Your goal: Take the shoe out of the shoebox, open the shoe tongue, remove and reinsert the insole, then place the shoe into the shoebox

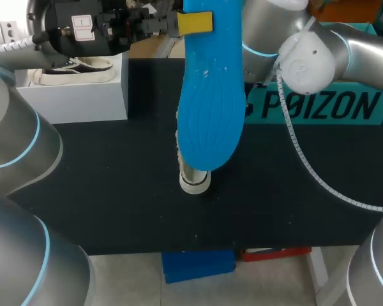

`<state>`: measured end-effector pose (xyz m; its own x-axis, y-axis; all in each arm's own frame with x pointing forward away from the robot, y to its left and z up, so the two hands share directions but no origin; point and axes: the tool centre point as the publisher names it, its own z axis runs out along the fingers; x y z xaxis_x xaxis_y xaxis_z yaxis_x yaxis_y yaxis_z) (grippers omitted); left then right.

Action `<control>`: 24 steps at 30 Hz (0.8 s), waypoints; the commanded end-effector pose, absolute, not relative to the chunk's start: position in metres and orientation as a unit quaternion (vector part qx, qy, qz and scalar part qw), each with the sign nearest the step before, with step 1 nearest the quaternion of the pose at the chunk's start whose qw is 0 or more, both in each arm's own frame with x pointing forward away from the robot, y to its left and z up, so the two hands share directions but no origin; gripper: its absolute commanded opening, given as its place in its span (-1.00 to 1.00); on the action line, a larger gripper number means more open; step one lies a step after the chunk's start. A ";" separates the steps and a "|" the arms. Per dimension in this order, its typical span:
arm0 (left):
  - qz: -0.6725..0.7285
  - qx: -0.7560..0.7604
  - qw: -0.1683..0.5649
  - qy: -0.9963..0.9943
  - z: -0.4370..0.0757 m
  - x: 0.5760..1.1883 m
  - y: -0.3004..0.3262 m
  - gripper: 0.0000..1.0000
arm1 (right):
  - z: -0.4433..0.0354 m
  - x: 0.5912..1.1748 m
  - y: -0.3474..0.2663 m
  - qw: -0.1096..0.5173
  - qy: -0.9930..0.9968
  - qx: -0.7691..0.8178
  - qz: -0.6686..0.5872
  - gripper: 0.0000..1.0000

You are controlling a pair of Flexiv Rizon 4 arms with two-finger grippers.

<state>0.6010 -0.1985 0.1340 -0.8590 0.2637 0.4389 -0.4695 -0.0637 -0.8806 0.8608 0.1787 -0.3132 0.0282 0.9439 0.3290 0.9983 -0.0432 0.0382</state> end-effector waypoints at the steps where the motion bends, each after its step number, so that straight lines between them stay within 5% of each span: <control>1: 0.723 0.082 0.253 -0.637 0.134 0.601 -0.200 -1.00 | -0.298 0.849 0.157 0.206 -0.655 -0.640 -0.343 1.00; 24: 0.723 0.082 0.253 -0.637 0.134 0.601 -0.200 -1.00 | -0.272 0.837 0.136 0.240 -0.601 -0.646 -0.406 1.00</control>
<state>0.6011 -0.1985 0.1340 -0.8590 0.2637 0.4389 -0.4695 -0.0637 -0.8806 0.8480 0.1465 -0.2766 -0.0143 0.7037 0.7103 0.9738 -0.1515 0.1697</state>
